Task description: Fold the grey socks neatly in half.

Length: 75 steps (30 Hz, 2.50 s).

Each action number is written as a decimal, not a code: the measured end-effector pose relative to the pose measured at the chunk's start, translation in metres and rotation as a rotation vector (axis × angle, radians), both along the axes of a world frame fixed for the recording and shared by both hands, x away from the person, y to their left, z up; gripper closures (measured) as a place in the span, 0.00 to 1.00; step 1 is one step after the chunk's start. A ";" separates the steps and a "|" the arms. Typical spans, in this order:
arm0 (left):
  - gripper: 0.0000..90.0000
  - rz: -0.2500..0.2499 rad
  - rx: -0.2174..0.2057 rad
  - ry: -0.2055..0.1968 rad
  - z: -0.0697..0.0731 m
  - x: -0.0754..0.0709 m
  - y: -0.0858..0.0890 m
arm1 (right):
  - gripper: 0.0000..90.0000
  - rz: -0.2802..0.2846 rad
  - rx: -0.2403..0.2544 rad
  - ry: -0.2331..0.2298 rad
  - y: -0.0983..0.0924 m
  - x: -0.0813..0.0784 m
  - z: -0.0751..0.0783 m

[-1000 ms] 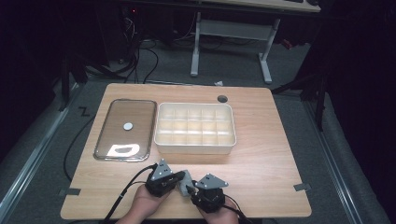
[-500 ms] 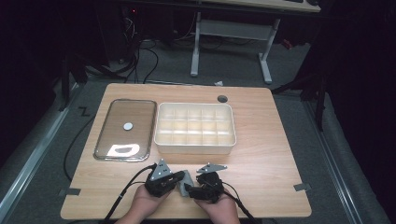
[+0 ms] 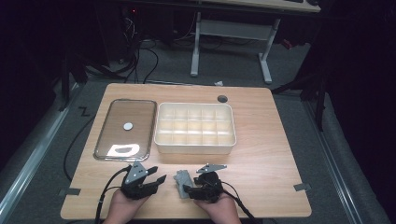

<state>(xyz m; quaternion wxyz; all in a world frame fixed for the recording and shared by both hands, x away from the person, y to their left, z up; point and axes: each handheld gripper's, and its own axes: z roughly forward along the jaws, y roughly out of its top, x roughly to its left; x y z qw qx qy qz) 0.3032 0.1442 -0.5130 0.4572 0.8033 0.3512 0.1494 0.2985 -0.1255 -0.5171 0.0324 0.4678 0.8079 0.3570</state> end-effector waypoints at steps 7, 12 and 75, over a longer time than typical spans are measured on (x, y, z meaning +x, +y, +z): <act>0.56 -0.018 0.007 -0.035 -0.001 -0.010 0.011 | 0.54 0.032 -0.022 0.008 0.007 -0.002 0.001; 0.56 0.005 0.009 -0.010 -0.009 -0.003 0.019 | 0.62 0.075 -0.045 0.004 0.015 -0.002 0.004; 0.62 -0.072 0.074 -0.023 -0.015 -0.006 -0.002 | 0.76 0.171 -0.146 0.020 0.027 0.006 0.015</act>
